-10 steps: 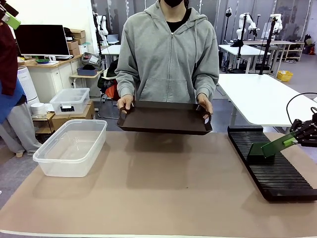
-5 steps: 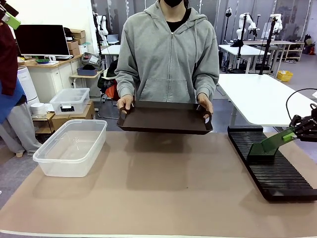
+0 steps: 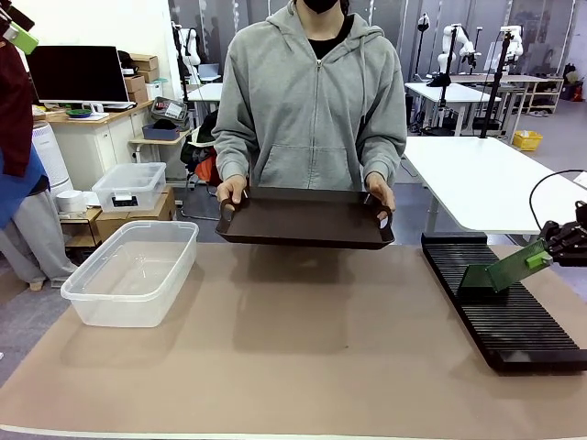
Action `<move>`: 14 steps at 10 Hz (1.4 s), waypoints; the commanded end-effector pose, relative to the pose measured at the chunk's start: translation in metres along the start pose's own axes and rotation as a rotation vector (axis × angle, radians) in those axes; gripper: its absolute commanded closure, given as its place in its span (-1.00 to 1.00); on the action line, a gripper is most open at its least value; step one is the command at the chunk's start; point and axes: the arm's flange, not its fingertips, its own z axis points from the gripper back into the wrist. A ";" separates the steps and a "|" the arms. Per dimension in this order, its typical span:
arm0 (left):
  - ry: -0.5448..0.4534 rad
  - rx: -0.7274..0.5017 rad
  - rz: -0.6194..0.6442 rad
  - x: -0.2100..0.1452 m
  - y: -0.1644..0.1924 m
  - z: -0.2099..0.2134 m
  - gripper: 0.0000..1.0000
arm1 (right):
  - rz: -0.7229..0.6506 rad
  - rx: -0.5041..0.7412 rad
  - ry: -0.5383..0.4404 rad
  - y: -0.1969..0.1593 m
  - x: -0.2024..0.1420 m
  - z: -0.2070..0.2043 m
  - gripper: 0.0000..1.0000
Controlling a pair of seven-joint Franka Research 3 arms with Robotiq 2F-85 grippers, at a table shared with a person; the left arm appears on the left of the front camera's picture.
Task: Sort PCBs into racks and boxes based on the side picked up.
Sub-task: If the short side of the Blank PCB is picked up, insert it into the PCB Rack ; if the long side is picked up, place it in the Organizing box.
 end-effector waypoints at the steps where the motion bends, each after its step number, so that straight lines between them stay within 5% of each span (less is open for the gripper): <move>1: 0.003 0.001 0.000 -0.001 -0.001 -0.001 -1.00 | -0.056 0.000 0.049 0.008 0.004 -0.009 0.96; 14: 0.003 0.001 0.000 -0.001 -0.001 -0.001 -1.00 | -0.166 -0.024 -0.006 0.033 -0.041 -0.045 0.96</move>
